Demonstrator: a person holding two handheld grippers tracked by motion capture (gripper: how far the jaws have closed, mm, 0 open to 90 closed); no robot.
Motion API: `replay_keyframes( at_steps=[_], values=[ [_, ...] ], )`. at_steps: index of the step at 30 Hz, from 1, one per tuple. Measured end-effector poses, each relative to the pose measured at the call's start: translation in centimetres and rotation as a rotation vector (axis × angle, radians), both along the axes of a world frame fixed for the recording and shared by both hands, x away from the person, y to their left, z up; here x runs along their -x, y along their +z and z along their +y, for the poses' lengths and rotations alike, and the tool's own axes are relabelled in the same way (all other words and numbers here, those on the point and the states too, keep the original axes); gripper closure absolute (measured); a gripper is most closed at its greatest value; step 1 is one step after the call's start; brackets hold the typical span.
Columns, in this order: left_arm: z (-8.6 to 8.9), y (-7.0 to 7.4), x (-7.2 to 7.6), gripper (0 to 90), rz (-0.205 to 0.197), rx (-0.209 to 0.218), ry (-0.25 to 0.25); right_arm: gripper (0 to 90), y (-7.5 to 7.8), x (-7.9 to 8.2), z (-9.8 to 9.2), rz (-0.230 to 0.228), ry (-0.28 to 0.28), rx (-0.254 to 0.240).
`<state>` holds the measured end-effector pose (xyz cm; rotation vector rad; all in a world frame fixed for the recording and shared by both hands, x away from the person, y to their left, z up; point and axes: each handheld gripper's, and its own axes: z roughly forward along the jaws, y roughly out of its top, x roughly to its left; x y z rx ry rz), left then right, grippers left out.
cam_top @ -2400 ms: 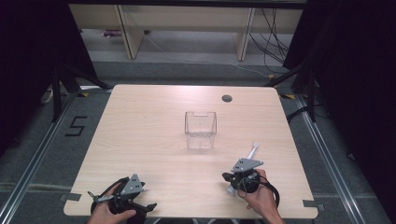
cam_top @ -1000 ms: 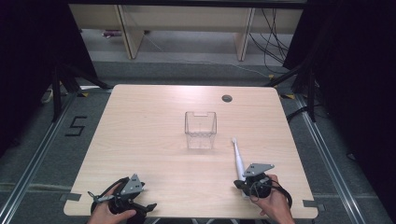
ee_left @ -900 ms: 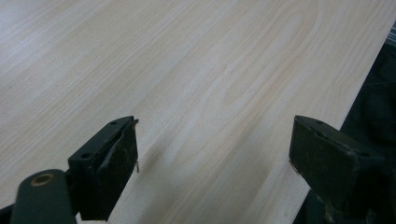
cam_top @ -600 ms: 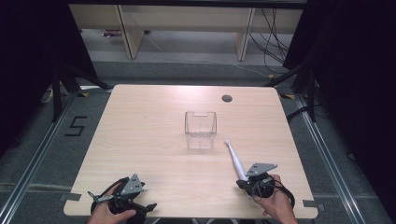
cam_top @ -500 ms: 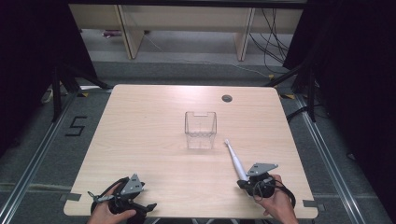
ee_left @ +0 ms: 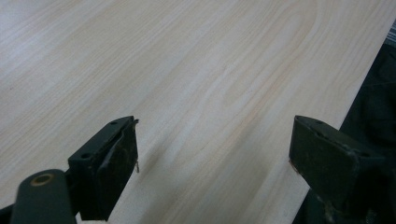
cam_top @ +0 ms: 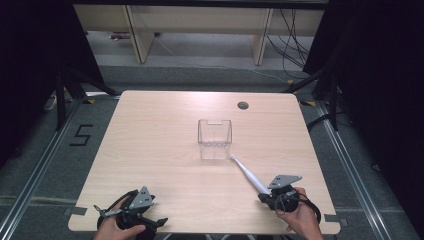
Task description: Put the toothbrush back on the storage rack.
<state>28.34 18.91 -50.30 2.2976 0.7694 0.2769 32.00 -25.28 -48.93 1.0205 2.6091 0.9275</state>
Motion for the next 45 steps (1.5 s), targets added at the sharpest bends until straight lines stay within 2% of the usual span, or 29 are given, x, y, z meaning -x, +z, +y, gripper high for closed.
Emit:
replay_keyframes(
  at_steps=[1,2,3,6,7,9,10,11,12,14,16,17,19,21,22,23,27,28,29,30,33,37,38,39,40,41,42,45],
  values=[
    [0.0,0.0,0.0,14.9,0.001,0.001,0.002,90.0,0.2,0.1,-0.1,0.01,-0.015,0.014],
    [0.0,0.0,0.0,14.9,0.001,0.0,0.001,90.0,0.2,0.2,-0.2,0.015,-0.023,0.006],
    [0.0,0.0,0.0,14.9,0.003,0.003,0.002,90.0,0.0,0.1,-0.2,0.001,-0.027,-0.005],
    [0.0,0.0,0.0,14.9,0.001,-0.003,-0.002,89.6,0.3,0.0,-0.4,0.012,-0.009,-0.002],
    [0.0,0.0,0.0,14.9,0.003,-0.01,-0.001,89.3,0.2,0.0,-0.3,-0.009,-0.005,-0.013],
    [0.1,0.0,-0.1,14.9,-0.002,-0.015,-0.01,88.4,0.6,0.0,-0.5,-0.011,-0.006,-0.003],
    [0.1,0.0,-0.2,14.9,0.0,-0.014,-0.008,87.7,0.9,0.1,-0.6,0.004,-0.014,-0.016],
    [0.1,0.0,-0.1,14.8,0.005,-0.009,-0.007,86.1,1.3,0.1,-0.8,0.001,-0.02,-0.017],
    [0.1,0.0,-0.2,14.8,0.007,-0.008,-0.009,84.9,1.4,-0.1,-0.9,-0.026,-0.007,-0.027],
    [0.1,-0.1,-0.2,14.9,0.012,-0.009,0.006,78.1,2.1,-0.2,-1.1,-0.045,-0.017,-0.027],
    [0.1,-0.1,-0.2,14.8,0.004,-0.016,-0.002,70.2,3.1,-0.6,-0.7,-0.064,-0.044,0.006],
    [0.1,-0.1,-0.2,14.9,0.004,-0.016,-0.002,70.2,3.1,-0.6,-0.7,-0.064,-0.044,0.006],
    [0.1,-0.1,-0.3,14.9,0.002,-0.015,-0.002,64.2,3.8,-0.7,-0.3,-0.037,-0.086,0.043],
    [0.2,-0.1,-0.3,14.9,0.002,-0.016,-0.003,59.3,4.2,-1.4,0.1,-0.025,-0.081,0.084],
    [0.2,-0.1,-0.3,14.8,0.002,-0.015,-0.002,57.4,4.1,-1.6,0.3,-0.041,-0.094,0.094],
    [0.2,-0.1,-0.3,14.8,0.002,-0.016,-0.004,55.7,4.3,-1.9,0.4,-0.041,-0.084,0.13],
    [0.2,-0.1,-0.3,14.8,0.002,-0.02,-0.005,53.6,4.2,-3.2,1.2,-0.024,-0.085,0.159],
    [0.2,-0.1,-0.3,14.8,0.003,-0.018,-0.003,52.1,4.1,-3.7,1.6,0.009,-0.068,0.191],
    [0.2,-0.1,-0.3,14.8,0.003,-0.018,-0.003,52.1,4.1,-3.7,1.6,0.009,-0.068,0.191],
    [0.2,-0.1,-0.3,14.8,0.003,-0.016,-0.002,50.4,3.9,-4.2,2.1,0.044,-0.08,0.202],
    [0.2,-0.1,-0.3,14.9,0.002,-0.015,-0.003,50.4,3.7,-4.7,2.3,0.053,-0.061,0.225],
    [0.2,-0.1,-0.3,14.9,0.002,-0.015,-0.003,50.5,3.4,-5.5,2.7,0.106,-0.048,0.256],
    [0.2,-0.1,-0.3,14.9,0.005,-0.015,-0.004,50.6,3.2,-5.7,2.9,0.131,-0.061,0.26],
    [0.2,-0.1,-0.3,14.8,0.005,-0.015,-0.004,50.6,3.2,-5.7,2.9,0.131,-0.061,0.26],
    [0.2,-0.1,-0.3,14.8,0.002,-0.015,-0.003,51.0,3.1,-6.0,2.8,0.108,-0.036,0.272],
    [0.2,-0.1,-0.3,14.8,0.003,-0.015,-0.003,51.3,3.0,-6.0,3.1,0.145,-0.063,0.272],
    [0.2,-0.1,-0.3,14.8,0.002,-0.016,-0.005,52.0,2.9,-6.4,3.1,0.123,-0.03,0.284],
    [0.2,-0.1,-0.3,14.8,0.002,-0.015,-0.003,53.0,2.8,-6.4,3.5,0.149,-0.055,0.283]
  ],
)
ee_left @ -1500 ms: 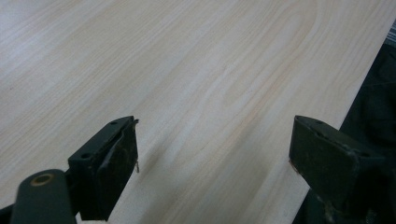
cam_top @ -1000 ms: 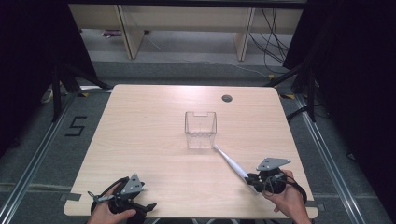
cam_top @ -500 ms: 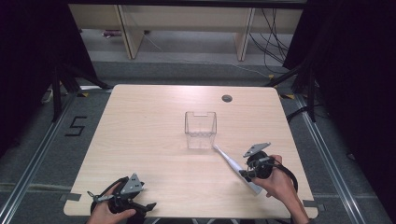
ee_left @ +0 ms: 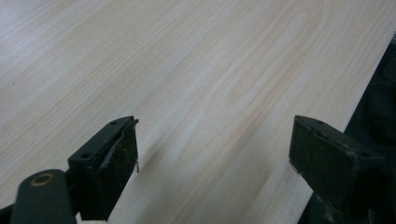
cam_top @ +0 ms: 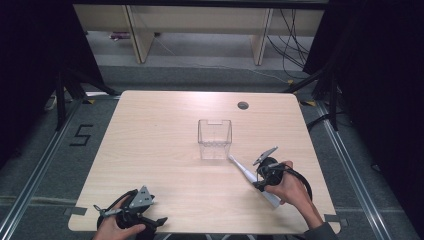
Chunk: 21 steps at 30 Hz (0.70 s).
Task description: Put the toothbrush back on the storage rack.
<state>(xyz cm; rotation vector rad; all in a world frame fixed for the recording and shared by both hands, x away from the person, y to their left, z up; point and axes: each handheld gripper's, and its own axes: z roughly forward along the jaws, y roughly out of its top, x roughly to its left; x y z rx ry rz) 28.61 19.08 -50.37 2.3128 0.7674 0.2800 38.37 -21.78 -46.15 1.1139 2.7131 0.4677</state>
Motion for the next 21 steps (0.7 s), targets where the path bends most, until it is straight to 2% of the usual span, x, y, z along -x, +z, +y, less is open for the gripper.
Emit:
replay_keyframes(
  at_steps=[1,4,5,8,9,12,15,16,17,19,21],
  values=[
    [0.0,0.0,0.0,14.8,0.001,0.0,0.002,54.2,-0.1,-0.4,0.0,-0.005,0.046,0.005],
    [0.0,0.0,0.0,14.9,0.001,-0.001,0.001,55.5,-0.2,-0.5,0.2,0.007,0.039,0.009],
    [0.0,0.0,0.0,14.9,0.0,-0.001,-0.001,56.3,-0.4,-0.8,0.3,0.014,0.055,0.026],
    [0.0,0.0,0.0,14.8,0.001,-0.001,-0.001,56.7,-0.6,-1.0,0.4,0.024,0.055,0.034],
    [0.0,0.0,0.0,14.8,0.001,-0.003,-0.002,57.8,-0.8,-1.1,0.6,0.047,0.059,0.032],
    [0.0,0.0,0.0,14.8,0.0,-0.001,-0.004,58.7,-0.9,-1.3,0.7,0.048,0.054,0.041],
    [0.0,0.0,0.0,14.9,0.001,0.0,0.001,60.4,-0.9,-1.5,0.8,0.072,0.059,0.043],
    [0.0,0.0,0.0,14.9,0.001,0.0,0.0,61.6,-0.8,-1.5,0.9,0.083,0.03,0.054],
    [0.0,0.0,0.0,14.9,0.0,-0.001,-0.001,62.1,-0.9,-1.7,0.9,0.079,0.05,0.052],
    [0.0,0.0,0.0,14.8,0.0,-0.001,-0.003,62.6,-1.0,-1.9,1.0,0.107,0.046,0.058],
    [0.0,0.0,0.0,14.8,0.001,0.0,0.0,63.5,-1.1,-2.1,1.1,0.115,0.047,0.07]
  ],
)
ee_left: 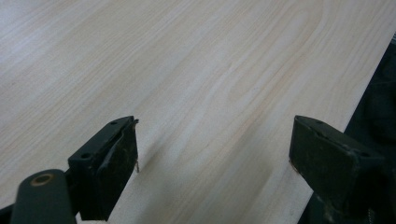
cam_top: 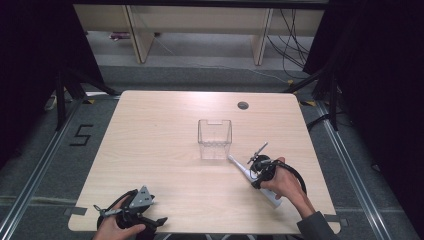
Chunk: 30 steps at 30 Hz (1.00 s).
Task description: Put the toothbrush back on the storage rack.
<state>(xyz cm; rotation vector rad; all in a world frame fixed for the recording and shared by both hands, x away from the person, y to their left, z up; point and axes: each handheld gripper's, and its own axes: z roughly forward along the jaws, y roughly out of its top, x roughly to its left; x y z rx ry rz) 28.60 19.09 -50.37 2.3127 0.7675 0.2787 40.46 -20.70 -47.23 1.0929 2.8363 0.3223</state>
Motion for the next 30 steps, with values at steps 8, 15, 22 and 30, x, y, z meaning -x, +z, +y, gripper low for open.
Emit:
replay_keyframes(
  at_steps=[8,15,22,30],
  values=[
    [0.0,0.0,0.0,14.8,-0.001,0.0,0.0,66.2,-0.2,-0.6,-0.3,0.013,0.031,0.085],
    [0.0,0.0,0.0,14.8,-0.001,-0.001,-0.002,66.3,0.0,-0.7,-0.3,0.056,0.019,0.129],
    [0.0,0.1,-0.1,14.8,0.006,-0.007,-0.005,66.3,-0.2,-1.5,-0.1,0.082,0.093,0.156],
    [0.0,0.1,-0.1,14.8,0.004,-0.006,-0.004,66.5,-0.1,-1.3,0.0,0.095,0.067,0.167]
  ],
)
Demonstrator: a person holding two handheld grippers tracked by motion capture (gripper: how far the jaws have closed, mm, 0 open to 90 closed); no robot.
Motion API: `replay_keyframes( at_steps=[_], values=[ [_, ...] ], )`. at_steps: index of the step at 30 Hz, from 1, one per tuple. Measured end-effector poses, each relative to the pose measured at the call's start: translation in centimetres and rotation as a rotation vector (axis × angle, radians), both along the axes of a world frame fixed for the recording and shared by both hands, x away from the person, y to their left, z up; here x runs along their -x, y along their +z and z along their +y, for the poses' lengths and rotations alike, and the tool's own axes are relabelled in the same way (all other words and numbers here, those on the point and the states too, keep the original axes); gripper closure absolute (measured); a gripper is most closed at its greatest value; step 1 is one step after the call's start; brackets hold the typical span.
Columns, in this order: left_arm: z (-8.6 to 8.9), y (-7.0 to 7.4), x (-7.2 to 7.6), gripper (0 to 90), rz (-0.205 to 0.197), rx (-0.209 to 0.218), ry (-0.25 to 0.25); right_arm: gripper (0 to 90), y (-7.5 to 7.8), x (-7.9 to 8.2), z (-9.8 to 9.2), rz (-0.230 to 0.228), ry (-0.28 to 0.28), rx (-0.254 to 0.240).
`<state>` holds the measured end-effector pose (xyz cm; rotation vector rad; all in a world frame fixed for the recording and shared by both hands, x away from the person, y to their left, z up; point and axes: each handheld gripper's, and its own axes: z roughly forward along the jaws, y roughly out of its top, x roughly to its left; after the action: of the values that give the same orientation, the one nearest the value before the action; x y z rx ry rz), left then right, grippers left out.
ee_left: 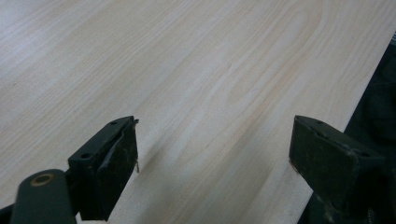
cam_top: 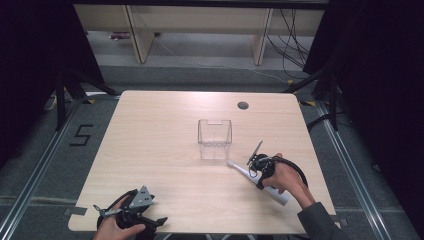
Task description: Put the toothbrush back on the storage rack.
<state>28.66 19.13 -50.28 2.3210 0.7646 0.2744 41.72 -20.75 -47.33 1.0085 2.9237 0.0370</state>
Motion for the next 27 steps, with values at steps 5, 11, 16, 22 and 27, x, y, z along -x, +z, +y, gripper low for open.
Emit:
replay_keyframes(
  at_steps=[5,11,16,22,27],
  values=[
    [0.0,0.0,0.0,14.8,-0.002,0.003,-0.001,66.6,0.0,0.2,-0.5,-0.006,-0.001,0.001],
    [0.0,-0.1,0.0,14.8,-0.006,0.006,0.004,66.6,0.5,0.1,-1.5,-0.027,0.029,-0.022],
    [0.0,-0.1,0.0,14.9,-0.005,0.007,0.004,66.6,1.0,0.4,-1.7,-0.049,-0.015,-0.042],
    [0.0,0.0,0.0,14.9,-0.006,0.006,0.003,66.6,2.2,0.4,-2.6,-0.084,-0.035,-0.076],
    [0.0,-0.1,0.0,14.8,-0.007,0.006,0.004,66.6,3.3,0.4,-3.7,-0.13,-0.066,-0.139]
  ],
)
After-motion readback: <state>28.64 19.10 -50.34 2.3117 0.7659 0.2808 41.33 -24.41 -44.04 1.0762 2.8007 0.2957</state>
